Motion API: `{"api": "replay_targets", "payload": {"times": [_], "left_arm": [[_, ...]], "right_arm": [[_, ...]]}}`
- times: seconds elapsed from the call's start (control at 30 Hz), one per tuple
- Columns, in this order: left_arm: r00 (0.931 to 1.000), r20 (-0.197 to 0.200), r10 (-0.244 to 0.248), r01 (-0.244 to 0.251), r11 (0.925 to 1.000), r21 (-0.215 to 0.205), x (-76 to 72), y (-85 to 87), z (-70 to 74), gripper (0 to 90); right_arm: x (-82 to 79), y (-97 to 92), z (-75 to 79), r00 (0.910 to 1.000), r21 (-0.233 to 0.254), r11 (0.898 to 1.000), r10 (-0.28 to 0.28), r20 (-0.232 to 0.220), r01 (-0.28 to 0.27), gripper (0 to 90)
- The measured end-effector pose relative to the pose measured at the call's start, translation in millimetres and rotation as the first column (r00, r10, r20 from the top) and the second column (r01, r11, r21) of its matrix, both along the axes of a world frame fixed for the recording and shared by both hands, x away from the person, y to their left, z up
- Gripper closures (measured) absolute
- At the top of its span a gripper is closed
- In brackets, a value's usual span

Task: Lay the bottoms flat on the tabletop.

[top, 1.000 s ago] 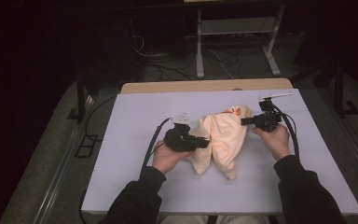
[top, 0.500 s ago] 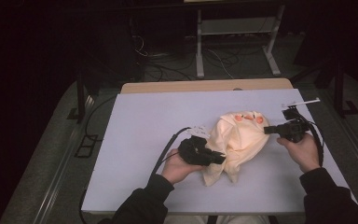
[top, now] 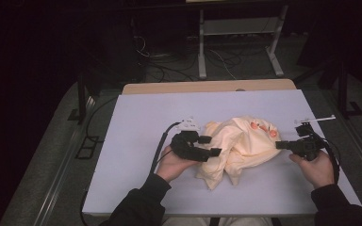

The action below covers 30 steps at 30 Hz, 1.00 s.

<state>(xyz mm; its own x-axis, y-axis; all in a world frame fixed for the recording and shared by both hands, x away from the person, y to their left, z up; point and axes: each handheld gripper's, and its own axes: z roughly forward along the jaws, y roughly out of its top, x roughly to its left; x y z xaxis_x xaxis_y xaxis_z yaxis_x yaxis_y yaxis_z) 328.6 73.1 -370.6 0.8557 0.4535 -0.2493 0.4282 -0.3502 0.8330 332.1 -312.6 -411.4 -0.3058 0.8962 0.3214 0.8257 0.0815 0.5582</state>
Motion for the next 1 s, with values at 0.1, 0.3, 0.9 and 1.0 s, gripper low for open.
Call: {"api": "replay_targets", "payload": {"times": [0.1, 0.3, 0.9, 1.0], "left_arm": [[0.9969, -0.006, 0.078, -0.078, 0.9962, -0.038, 16.1, 8.4, -2.4, 34.7], [0.9739, -0.074, 0.215, -0.222, 0.9675, -0.12, 55.7, 20.6, -7.1, 33.8], [0.8832, -0.414, 0.22, -0.3, 0.9441, -0.138, 107.2, 16.7, -61.2, 29.8], [0.8714, -0.433, 0.231, -0.295, 0.9519, -0.085, 107.7, 10.6, -66.6, 32.9]], "right_arm": [[-3.0, -0.3, -2.4, 1.0, -0.016, 1.0, 0.008, 0.005, -0.008, 86.9], [-9.6, -4.9, -2.8, 0.9998, 0.013, 1.0, 0.005, 0.018, -0.005, 86.9], [-12.1, -5.8, -1.3, 0.9985, 0.009, 1.0, 0.018, 0.051, -0.019, 86.8], [-11.9, -5.6, -1.3, 0.9984, 0.008, 1.0, 0.02, 0.053, -0.02, 86.8]]}}
